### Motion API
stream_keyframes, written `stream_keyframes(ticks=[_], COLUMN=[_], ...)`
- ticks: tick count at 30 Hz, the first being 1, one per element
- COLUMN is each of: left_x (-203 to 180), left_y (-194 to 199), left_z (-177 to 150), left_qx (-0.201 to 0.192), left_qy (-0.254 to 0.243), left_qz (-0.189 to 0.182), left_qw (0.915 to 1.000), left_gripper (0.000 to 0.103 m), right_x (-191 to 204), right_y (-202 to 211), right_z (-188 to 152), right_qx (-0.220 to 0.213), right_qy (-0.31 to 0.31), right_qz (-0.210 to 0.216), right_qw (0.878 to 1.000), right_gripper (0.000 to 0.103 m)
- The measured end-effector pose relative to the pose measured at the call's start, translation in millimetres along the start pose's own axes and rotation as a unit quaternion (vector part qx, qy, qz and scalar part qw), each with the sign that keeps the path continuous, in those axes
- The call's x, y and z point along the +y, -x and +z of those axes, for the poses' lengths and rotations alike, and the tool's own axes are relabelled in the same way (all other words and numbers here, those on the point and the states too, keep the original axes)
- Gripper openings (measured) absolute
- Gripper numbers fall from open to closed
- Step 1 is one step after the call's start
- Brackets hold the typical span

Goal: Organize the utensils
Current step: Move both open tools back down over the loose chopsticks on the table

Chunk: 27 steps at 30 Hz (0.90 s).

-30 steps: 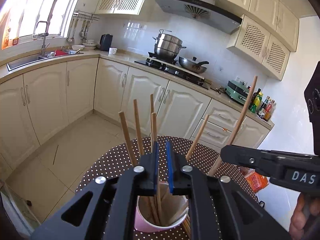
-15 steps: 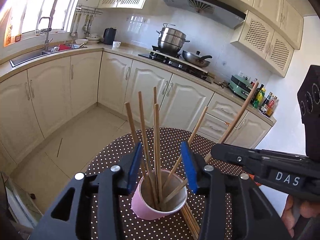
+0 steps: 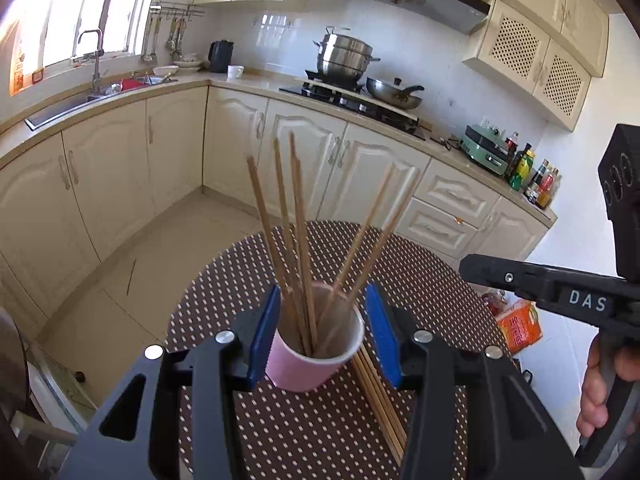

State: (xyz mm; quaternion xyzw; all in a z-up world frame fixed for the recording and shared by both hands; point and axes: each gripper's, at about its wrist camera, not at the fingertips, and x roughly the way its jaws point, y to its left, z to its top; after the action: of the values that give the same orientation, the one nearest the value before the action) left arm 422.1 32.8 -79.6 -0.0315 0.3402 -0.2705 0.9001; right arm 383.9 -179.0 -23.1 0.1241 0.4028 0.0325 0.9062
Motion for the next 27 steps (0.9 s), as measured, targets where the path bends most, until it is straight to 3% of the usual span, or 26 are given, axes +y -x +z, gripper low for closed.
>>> stream_keyframes(ticks=[7, 14, 21, 24, 27], left_x=[-28.9, -51.0, -68.6, -69.3, -67.4], left_y=[-30.4, -83.8, -125.4, -137.2, -135.6], left_z=[-41.6, -79.7, -107.0, -121.3, -123.9], left_qx=[0.071, 0.164, 0.211, 0.238, 0.236], left_qy=[-0.008, -0.006, -0.023, -0.041, -0.05], left_qz=[-0.008, 0.006, 0.025, 0.059, 0.074], left_qw=[0.9974, 0.9864, 0.9769, 0.9685, 0.9676], left_gripper=[0.044, 0.044, 0.045, 0.045, 0.045], right_x=[-35.7, -58.4, -77.7, -82.3, -84.8], right_y=[-15.6, -36.2, -46.0, -49.0, -54.3], right_z=[-38.5, -74.3, -89.7, -91.8, -91.9], right_qx=[0.054, 0.1, 0.126, 0.13, 0.137], right_qy=[-0.028, -0.06, -0.08, -0.081, -0.083], right_qz=[-0.025, -0.029, -0.028, -0.026, -0.021], right_qw=[0.998, 0.993, 0.988, 0.988, 0.987], right_gripper=[0.007, 0.007, 0.007, 0.007, 0.007])
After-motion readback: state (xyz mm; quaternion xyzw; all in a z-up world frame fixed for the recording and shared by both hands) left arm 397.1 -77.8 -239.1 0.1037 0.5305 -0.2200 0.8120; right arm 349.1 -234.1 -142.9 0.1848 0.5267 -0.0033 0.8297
